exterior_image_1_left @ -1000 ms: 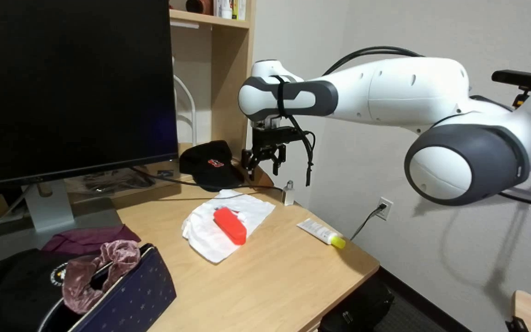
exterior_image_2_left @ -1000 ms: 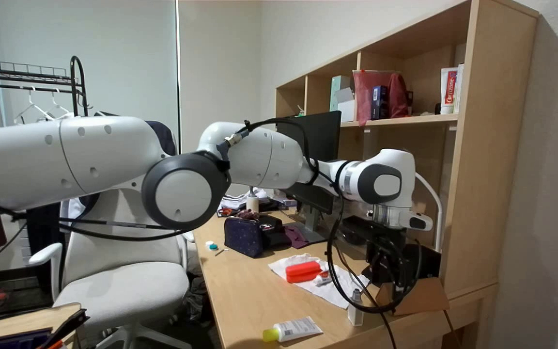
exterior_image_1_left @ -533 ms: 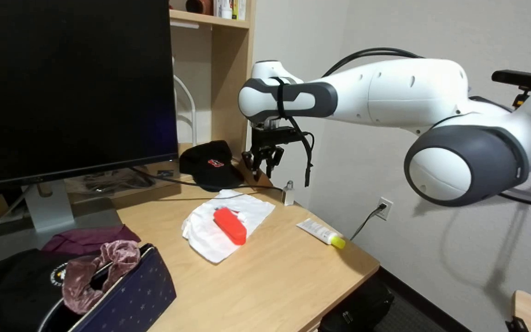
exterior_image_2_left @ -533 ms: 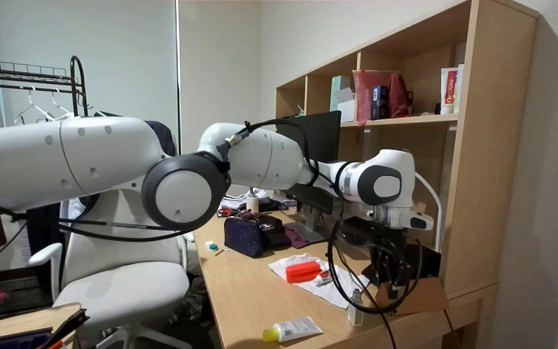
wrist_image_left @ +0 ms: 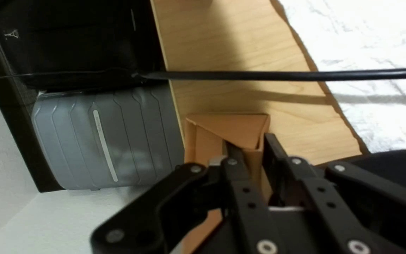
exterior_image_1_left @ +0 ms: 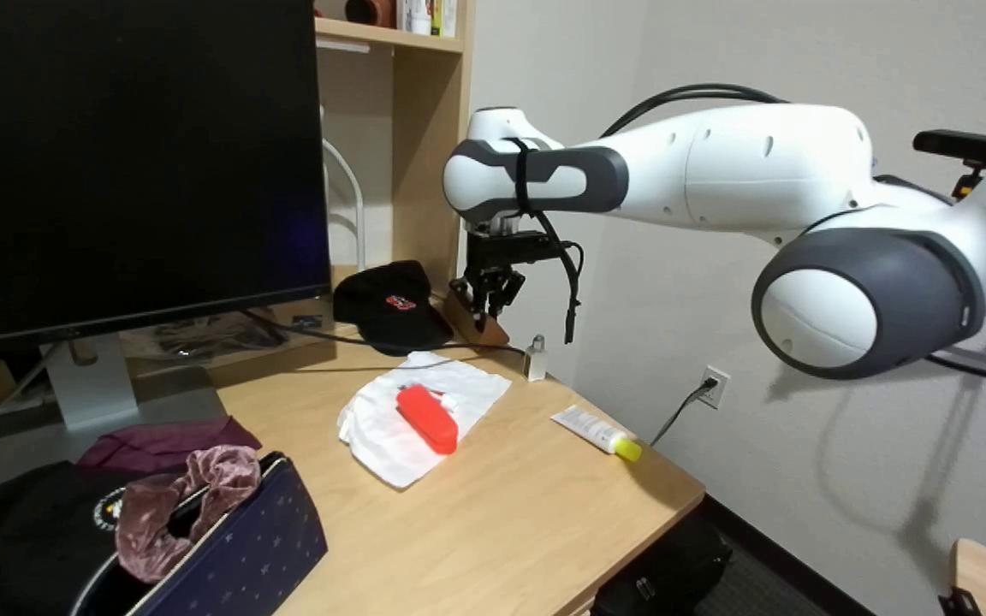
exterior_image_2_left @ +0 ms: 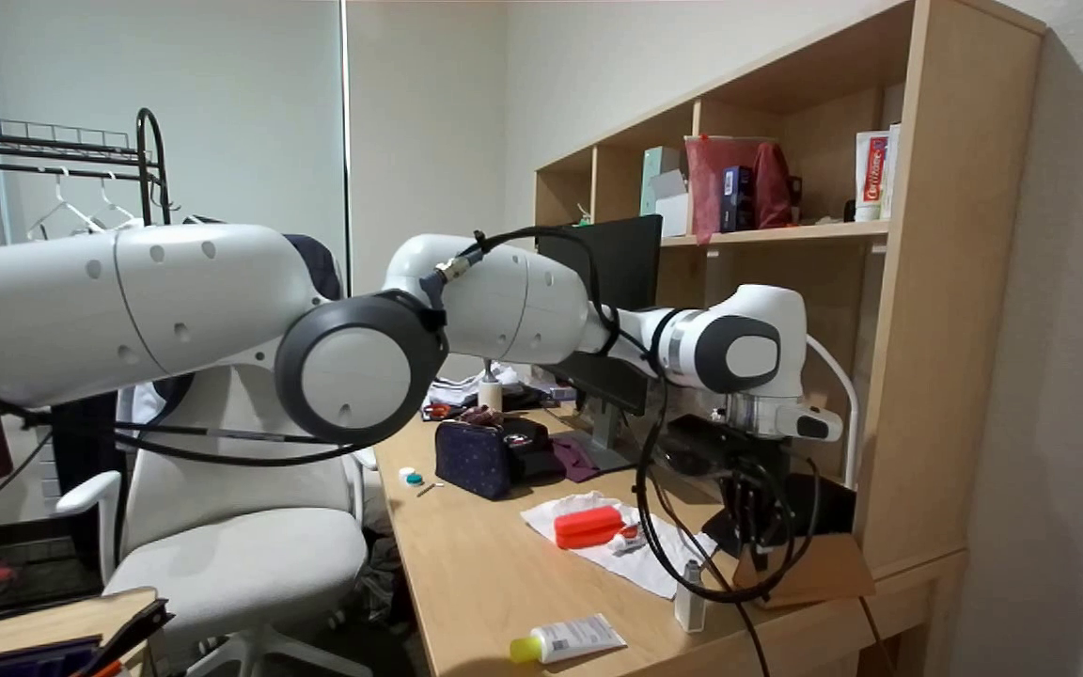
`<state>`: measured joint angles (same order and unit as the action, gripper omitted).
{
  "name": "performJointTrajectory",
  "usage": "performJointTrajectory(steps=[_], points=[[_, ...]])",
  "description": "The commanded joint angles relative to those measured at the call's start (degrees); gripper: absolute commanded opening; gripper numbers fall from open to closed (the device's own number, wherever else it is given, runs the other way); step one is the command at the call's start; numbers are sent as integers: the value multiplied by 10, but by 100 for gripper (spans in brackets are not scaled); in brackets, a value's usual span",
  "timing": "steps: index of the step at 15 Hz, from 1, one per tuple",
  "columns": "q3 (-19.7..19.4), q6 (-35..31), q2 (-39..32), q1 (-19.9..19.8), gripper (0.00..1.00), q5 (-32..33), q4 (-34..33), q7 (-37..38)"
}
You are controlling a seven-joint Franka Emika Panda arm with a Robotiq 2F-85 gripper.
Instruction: Change the position of the object and put it horizontally along the table
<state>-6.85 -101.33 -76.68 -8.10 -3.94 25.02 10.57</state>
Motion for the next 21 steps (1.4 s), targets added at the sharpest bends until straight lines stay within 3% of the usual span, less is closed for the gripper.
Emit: performJointTrajectory(steps=[1, 7, 8, 9, 12, 16, 21], points=[[15, 19, 35, -10, 12, -17, 8, -8], [36, 38, 68, -23, 11, -36, -4, -19], [50, 64, 44, -28, 11, -26, -57, -16], [42, 53, 74, -24, 11, -36, -13, -24], [54, 89, 82, -25, 11, -36, -23, -54], [82, 175, 91, -28, 11, -47, -21, -136], [84, 292, 92, -20, 11, -26, -33, -248]])
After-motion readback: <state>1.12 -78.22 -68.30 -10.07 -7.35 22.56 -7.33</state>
